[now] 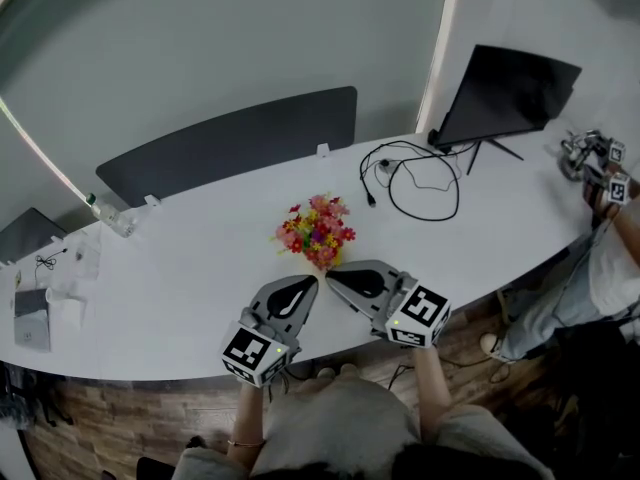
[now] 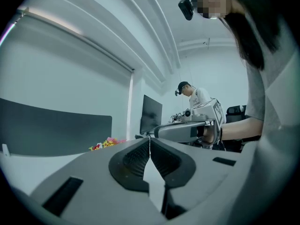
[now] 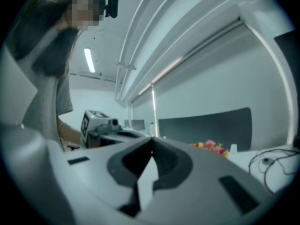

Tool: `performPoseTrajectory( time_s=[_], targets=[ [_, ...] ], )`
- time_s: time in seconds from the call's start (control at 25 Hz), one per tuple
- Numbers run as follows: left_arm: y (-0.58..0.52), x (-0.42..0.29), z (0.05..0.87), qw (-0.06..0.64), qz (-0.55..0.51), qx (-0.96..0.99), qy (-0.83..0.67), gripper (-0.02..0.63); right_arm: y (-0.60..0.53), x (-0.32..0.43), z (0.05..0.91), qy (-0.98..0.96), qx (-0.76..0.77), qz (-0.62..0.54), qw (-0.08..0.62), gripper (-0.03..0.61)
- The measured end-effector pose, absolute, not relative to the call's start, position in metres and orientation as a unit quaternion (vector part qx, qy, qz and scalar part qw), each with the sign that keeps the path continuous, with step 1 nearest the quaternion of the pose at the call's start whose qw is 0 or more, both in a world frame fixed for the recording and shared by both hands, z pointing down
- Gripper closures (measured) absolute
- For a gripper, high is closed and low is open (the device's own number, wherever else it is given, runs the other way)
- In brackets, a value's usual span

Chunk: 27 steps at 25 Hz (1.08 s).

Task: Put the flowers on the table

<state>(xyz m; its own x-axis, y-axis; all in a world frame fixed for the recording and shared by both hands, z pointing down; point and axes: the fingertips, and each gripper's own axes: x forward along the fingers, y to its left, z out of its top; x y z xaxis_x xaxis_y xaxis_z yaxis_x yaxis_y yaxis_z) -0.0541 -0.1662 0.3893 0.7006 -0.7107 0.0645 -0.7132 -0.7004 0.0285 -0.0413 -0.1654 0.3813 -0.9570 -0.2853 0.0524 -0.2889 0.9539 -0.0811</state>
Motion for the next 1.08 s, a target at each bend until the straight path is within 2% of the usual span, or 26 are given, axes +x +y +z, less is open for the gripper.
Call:
performPoseTrajectory(
  time_s=[1.08],
  targets=[
    [-0.159, -0.052, 0.377, 0.012, 0.019, 0.922, -0.386, 0.592, -0.157, -0.046, 0.372, -0.992, 0.123, 0.018, 0.013, 0.555]
  ],
)
